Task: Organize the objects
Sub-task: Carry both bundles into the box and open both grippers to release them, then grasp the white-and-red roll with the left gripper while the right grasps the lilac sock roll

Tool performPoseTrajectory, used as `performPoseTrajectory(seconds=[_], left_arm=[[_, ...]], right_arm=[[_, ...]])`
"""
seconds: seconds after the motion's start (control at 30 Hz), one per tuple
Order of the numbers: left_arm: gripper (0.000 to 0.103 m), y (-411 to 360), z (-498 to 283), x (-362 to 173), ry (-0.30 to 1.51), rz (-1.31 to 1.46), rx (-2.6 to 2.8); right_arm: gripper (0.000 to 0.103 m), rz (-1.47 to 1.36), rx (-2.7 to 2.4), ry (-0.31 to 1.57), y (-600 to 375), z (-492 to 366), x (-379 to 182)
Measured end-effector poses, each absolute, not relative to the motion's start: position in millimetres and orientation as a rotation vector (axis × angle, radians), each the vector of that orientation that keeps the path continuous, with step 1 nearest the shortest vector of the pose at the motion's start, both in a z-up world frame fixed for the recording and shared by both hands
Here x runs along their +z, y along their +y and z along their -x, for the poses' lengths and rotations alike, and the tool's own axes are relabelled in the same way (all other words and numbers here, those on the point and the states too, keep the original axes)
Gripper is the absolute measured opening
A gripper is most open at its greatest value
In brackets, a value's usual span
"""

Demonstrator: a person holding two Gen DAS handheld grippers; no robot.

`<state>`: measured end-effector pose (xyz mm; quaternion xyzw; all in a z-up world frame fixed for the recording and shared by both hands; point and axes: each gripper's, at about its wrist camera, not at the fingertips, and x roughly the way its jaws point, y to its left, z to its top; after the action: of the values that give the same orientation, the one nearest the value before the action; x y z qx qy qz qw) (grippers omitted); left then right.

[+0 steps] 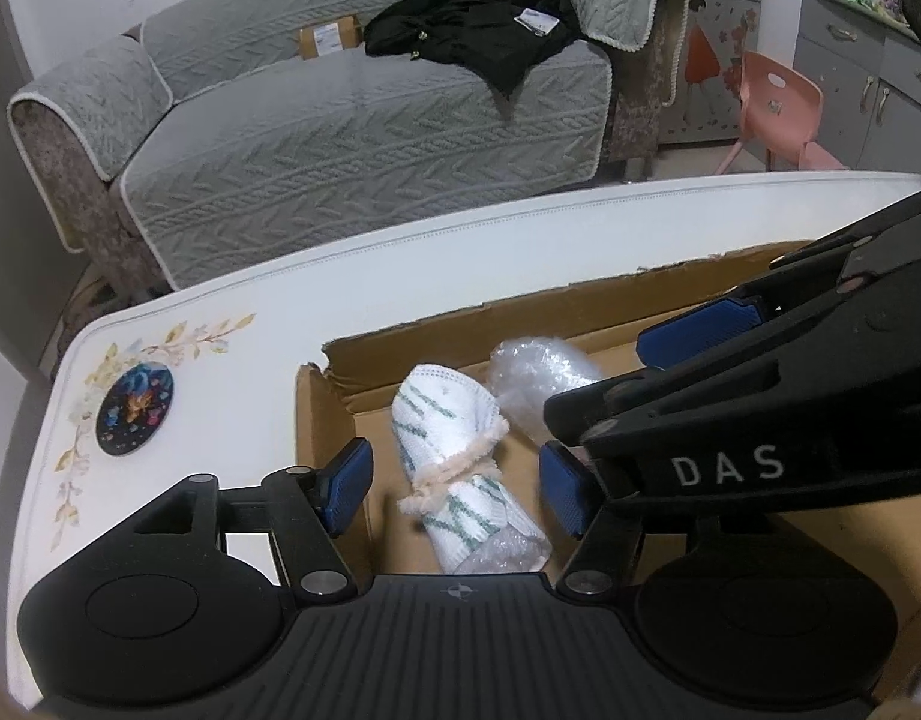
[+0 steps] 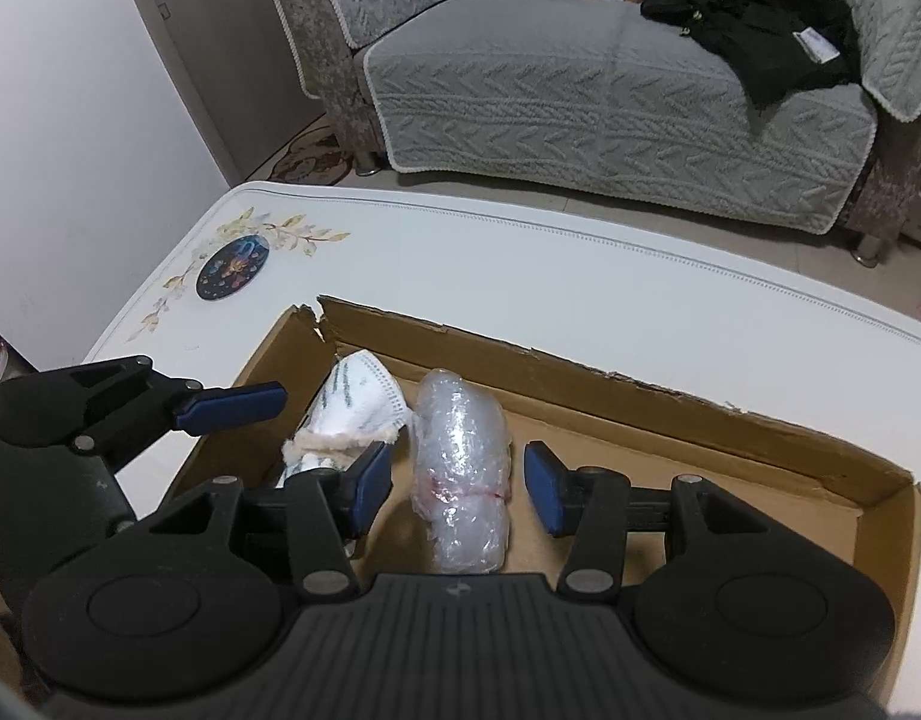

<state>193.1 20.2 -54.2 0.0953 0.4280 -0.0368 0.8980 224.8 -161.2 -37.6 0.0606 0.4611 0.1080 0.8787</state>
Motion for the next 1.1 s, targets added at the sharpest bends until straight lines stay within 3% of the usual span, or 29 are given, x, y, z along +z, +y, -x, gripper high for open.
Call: performPoseTrajectory(seconds=[1.1], left_arm=[[0.082,86,-79,44,0.791,-0.053,-0.035]], right_arm=[[0.053,0.092,0.229,0.825,-186,-114,44]])
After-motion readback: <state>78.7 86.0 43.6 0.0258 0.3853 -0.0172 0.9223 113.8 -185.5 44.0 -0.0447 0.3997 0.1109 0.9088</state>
